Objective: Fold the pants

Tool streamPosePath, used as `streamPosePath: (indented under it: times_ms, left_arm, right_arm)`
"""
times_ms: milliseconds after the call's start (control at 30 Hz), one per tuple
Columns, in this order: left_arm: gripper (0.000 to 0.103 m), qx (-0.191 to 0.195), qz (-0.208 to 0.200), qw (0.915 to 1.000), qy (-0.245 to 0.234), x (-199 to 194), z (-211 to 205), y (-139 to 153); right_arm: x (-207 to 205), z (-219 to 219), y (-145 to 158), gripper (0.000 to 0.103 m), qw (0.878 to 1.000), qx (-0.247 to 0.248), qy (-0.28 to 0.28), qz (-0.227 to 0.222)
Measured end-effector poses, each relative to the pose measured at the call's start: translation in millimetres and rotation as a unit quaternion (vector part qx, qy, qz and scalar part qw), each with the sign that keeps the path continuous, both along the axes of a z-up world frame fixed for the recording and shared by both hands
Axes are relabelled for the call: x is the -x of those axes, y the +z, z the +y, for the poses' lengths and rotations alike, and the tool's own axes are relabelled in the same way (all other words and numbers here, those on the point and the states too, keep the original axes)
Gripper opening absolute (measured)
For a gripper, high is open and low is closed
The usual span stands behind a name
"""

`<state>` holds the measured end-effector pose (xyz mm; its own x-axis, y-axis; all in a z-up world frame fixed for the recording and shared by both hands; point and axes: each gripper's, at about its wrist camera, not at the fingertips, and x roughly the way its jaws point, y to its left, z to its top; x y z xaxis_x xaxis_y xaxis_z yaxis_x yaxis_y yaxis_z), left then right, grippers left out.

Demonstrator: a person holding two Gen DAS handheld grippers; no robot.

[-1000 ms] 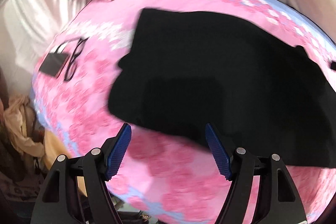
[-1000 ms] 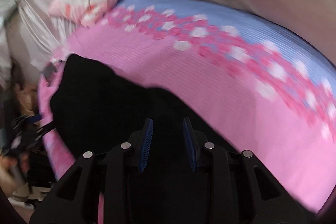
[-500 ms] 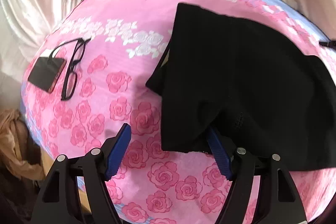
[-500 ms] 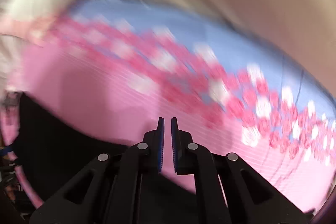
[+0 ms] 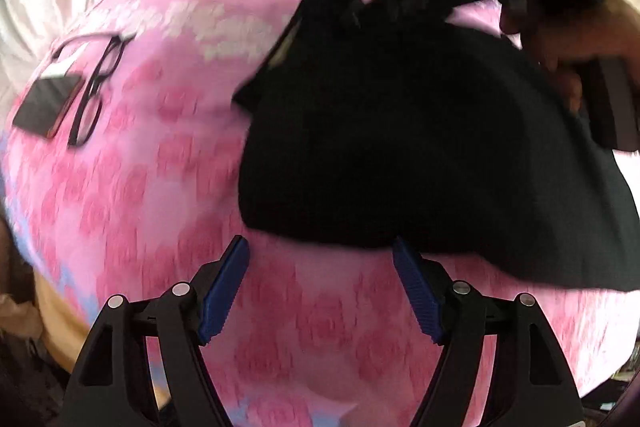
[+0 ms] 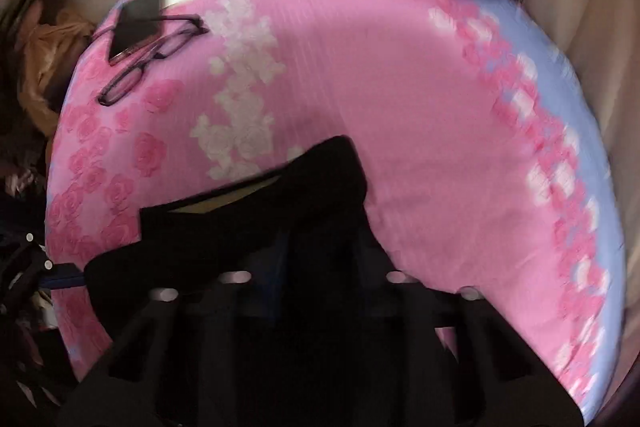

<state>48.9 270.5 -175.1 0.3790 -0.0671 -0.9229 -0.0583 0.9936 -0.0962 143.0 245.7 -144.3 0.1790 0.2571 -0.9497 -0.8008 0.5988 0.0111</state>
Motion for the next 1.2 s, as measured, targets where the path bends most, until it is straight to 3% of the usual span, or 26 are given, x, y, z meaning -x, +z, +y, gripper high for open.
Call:
streamPosePath:
  times_ms: [133,200,267,333,367,400,433,467,533,600,633,667,733,800,900,933,967,1000,1067,1133,1200]
  left_arm:
    - [0.072,-0.034,-0.056,0.9978,-0.007,-37.2,10.7,24.5]
    - [0.072,-0.038,-0.061,0.9974,-0.007,-51.2,17.3,29.6]
    - [0.072,-0.045,-0.054,0.9975,-0.008,-58.6,24.3,31.4]
    - [0.072,-0.054,-0.05,0.9973,-0.006,-52.5,31.4,36.4]
    - [0.073,-0.052,-0.049,0.9974,-0.007,-47.5,35.4,39.1]
    - [0.073,-0.05,-0.046,0.9976,-0.008,-41.1,39.5,41.4]
    - [0.072,-0.053,-0.042,0.9977,-0.007,-34.0,43.4,44.6]
    - [0.072,-0.07,-0.046,0.9965,-0.004,-24.1,44.3,49.9]
    - [0.072,-0.082,-0.058,0.9948,-0.018,-12.9,35.8,63.8]
    - [0.072,-0.077,-0.079,0.9932,-0.038,-11.3,22.0,83.9]
    - [0.074,-0.073,-0.087,0.9924,-0.046,-14.2,10.8,90.0]
    - [0.082,-0.068,-0.095,0.9914,-0.06,-19.4,-4.2,94.3]
    - [0.087,-0.078,-0.1,0.9883,-0.084,-38.0,-37.6,87.5]
    - [0.087,-0.106,-0.081,0.986,-0.1,-56.8,-62.2,65.1]
    - [0.088,-0.186,-0.019,0.9793,-0.078,-72.8,-66.0,13.5]
    - [0.09,-0.182,-0.011,0.9813,-0.062,-73.2,-54.1,1.9]
    - [0.093,-0.162,-0.02,0.9853,-0.052,-67.7,-44.9,3.9]
    - [0.095,-0.154,-0.017,0.9869,-0.045,-67.5,-37.3,2.9]
    - [0.095,-0.172,-0.02,0.9835,-0.052,-67.9,-36.2,4.8]
    - [0.095,-0.198,-0.023,0.9782,-0.059,-68.2,-40.8,8.2]
    - [0.095,-0.216,-0.028,0.974,-0.061,-69.2,-44.0,12.6]
  right_arm:
    - [-42.8,-31.4,39.9,0.006,0.994,-0.071,-0.083,-0.004]
    - [-61.4,-30.8,29.5,0.015,0.993,-0.067,-0.095,0.0]
    - [-66.1,-21.9,-0.4,0.017,0.997,-0.015,-0.07,0.015]
    - [-65.3,-32.8,16.0,0.017,0.995,-0.057,-0.087,-0.004]
    - [-64.4,-54.0,38.3,0.026,0.986,-0.11,-0.122,-0.005]
    - [-58.5,-83.6,63.4,0.046,0.974,-0.152,-0.165,-0.024]
    - [-53.1,-102.7,74.9,0.054,0.966,-0.171,-0.189,-0.042]
    - [-37.9,-140.6,94.8,0.058,0.951,-0.199,-0.225,-0.075]
    - [-11.7,-202.8,109.4,0.057,0.931,-0.201,-0.285,-0.106]
    - [14.1,-260.4,103.1,0.043,0.922,-0.146,-0.34,-0.116]
    - [27.9,-285.3,93.5,0.041,0.919,-0.114,-0.361,-0.108]
    - [40.5,-306.1,83.1,0.027,0.916,-0.096,-0.378,-0.09]
    - [63.4,-340.1,57.8,0.024,0.906,-0.065,-0.417,-0.046]
    - [76.8,-344.6,41.6,0.024,0.905,-0.074,-0.419,-0.026]
    - [67.5,-316.5,19.3,0.023,0.921,-0.092,-0.379,-0.011]
    - [53.7,-306.5,8.5,0.021,0.932,-0.073,-0.355,-0.023]
    - [37.9,-302.5,0.5,0.021,0.935,-0.051,-0.348,-0.047]
    - [25.9,-300.0,-5.1,0.021,0.931,-0.053,-0.358,-0.056]
    - [-4.6,-320.8,-9.1,0.022,0.913,-0.102,-0.393,-0.037]
    - [-8.4,-321.0,5.7,0.024,0.911,-0.103,-0.396,-0.047]
    - [9.6,-309.3,26.6,0.024,0.915,-0.138,-0.376,-0.052]
